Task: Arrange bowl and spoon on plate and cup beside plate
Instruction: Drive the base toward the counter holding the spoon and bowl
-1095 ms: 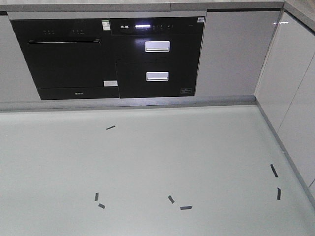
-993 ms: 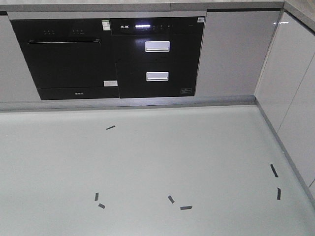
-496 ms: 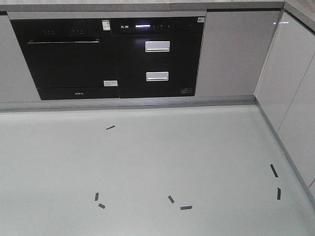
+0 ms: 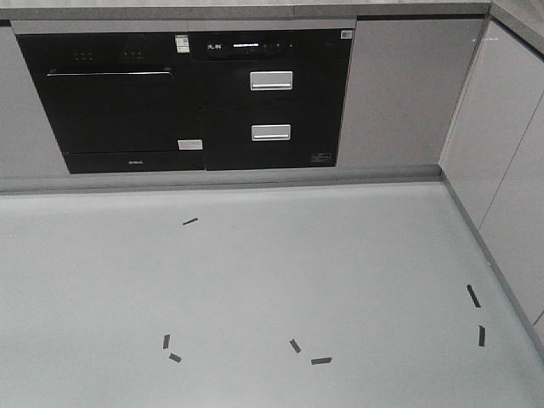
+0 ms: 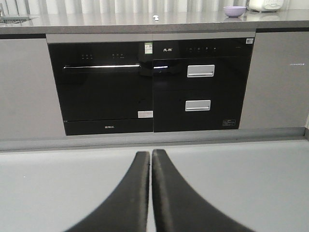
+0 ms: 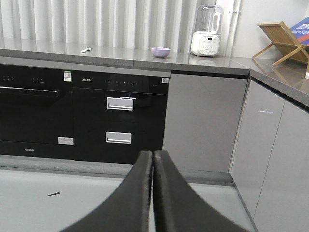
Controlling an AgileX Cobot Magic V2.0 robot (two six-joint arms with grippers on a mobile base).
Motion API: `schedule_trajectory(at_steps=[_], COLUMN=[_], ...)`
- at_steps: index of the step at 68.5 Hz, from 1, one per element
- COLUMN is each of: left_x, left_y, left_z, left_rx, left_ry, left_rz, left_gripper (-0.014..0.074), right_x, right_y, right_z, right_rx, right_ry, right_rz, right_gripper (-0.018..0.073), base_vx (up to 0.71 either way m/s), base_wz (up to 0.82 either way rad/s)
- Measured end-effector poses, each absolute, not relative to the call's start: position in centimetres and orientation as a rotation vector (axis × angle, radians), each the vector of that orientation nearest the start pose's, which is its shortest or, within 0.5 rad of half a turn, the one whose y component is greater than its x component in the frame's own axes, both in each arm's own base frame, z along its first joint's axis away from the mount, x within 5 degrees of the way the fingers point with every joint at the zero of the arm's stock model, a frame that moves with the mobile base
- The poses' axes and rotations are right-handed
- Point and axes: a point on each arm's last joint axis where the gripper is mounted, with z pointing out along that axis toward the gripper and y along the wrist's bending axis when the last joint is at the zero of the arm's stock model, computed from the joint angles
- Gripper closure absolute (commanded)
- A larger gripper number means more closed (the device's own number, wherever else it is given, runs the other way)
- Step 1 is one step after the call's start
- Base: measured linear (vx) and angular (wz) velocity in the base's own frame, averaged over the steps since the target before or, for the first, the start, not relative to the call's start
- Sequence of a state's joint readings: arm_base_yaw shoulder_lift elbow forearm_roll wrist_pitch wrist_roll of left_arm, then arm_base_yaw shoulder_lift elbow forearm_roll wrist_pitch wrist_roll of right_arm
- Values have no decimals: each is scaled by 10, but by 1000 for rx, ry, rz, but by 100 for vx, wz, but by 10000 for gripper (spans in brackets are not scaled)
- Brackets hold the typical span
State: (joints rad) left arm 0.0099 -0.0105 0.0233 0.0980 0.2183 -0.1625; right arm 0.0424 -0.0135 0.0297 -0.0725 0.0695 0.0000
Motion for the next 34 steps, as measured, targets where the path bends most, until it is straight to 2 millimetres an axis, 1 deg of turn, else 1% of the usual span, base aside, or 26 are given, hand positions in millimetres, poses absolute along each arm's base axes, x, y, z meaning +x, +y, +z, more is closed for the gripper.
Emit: schedule_trajectory(at_steps=[34], left_x=[56], left_y=[2], left_z=[186], left_rx=[-81], left_ry=[1712], left_rz=[-24], left_gripper=[603], right_x=[57], right_y=[2], right_z=[198], right_rx=[-86], right_ry=[1567], right_rz=[-27], right_gripper=[565], base_vx=[9], base_wz=[-1])
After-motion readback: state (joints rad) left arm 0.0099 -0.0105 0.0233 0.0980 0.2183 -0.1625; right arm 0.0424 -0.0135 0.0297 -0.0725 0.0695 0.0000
